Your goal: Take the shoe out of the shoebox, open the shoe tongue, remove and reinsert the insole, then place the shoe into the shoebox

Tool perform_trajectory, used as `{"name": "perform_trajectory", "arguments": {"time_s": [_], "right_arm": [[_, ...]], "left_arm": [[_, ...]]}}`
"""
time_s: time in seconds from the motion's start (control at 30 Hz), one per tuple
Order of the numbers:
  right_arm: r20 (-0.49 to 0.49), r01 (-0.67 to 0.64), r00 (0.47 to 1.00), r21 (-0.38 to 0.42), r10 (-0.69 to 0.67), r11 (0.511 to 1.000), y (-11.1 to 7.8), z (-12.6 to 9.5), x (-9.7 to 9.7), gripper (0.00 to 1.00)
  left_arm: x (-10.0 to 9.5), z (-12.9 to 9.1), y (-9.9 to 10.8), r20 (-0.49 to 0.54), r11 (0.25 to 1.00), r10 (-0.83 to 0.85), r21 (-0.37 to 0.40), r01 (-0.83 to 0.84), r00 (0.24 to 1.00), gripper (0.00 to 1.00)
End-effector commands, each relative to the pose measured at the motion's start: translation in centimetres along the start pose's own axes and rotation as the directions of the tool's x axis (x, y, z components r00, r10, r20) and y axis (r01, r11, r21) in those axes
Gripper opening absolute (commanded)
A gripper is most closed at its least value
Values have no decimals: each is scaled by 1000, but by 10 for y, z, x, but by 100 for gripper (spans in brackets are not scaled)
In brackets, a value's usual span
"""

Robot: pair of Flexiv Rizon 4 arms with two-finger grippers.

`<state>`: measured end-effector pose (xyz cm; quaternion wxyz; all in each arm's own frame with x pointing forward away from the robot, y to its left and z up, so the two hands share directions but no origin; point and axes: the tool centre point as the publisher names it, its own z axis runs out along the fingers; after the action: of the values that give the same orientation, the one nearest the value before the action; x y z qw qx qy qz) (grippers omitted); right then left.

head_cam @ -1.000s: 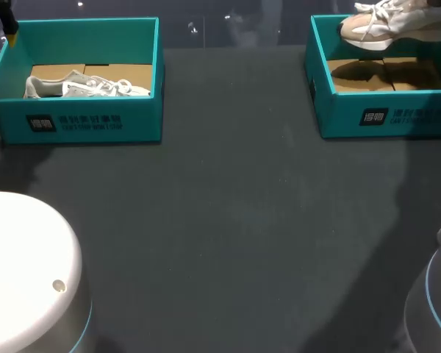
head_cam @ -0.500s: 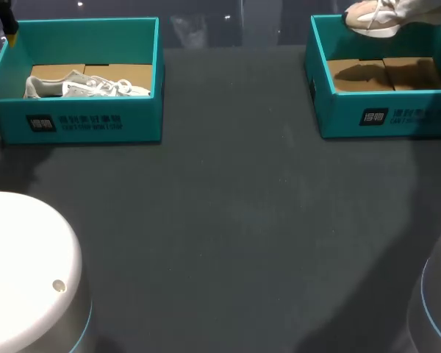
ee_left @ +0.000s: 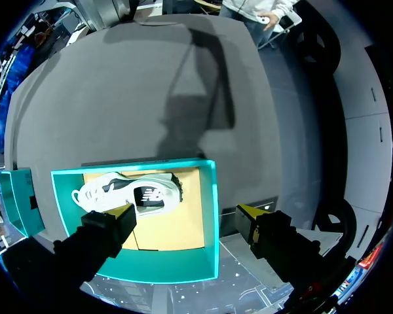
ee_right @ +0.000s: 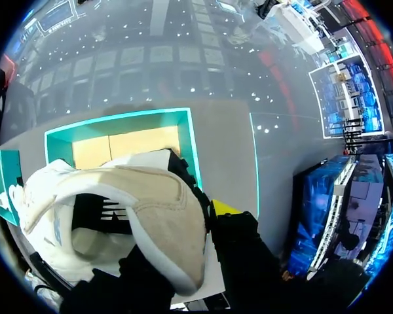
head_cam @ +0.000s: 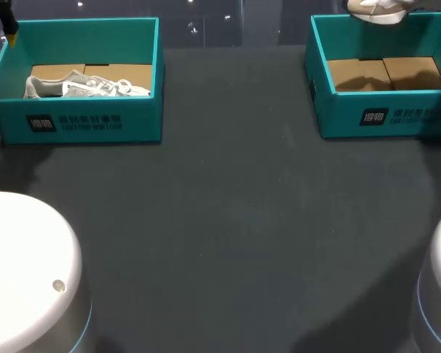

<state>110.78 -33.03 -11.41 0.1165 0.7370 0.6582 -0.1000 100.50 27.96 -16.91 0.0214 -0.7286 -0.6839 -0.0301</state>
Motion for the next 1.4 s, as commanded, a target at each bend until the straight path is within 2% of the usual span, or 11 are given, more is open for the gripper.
{"name": "perform_trajectory", "arguments": {"time_s": [0.03,0.33,0.47,0.63,1.17,1.4], "right_arm": [[2,7,1000,-109,-7,994,-48,-20,10,0],[19,25,1000,-99,-24,995,-105,-61,50,0],[13,31,999,-116,-29,993,-135,-78,75,0],[29,44,999,-99,-41,994,-174,-96,107,0],[41,4,999,-95,0,995,-300,-127,200,0],[48,-4,999,-115,10,993,-345,-127,232,0]], "left_arm": [[0,0,-1,-2,1000,1,-1,-1,1000,100],[0,0,-1,-2,1000,1,-1,-1,1000,100],[0,0,-1,-2,1000,1,-1,-1,1000,100],[0,0,-1,-2,1000,1,-1,-1,1000,100],[0,0,-1,-2,1000,1,-1,-1,1000,100],[0,0,-1,-2,1000,1,-1,-1,1000,100]]}}
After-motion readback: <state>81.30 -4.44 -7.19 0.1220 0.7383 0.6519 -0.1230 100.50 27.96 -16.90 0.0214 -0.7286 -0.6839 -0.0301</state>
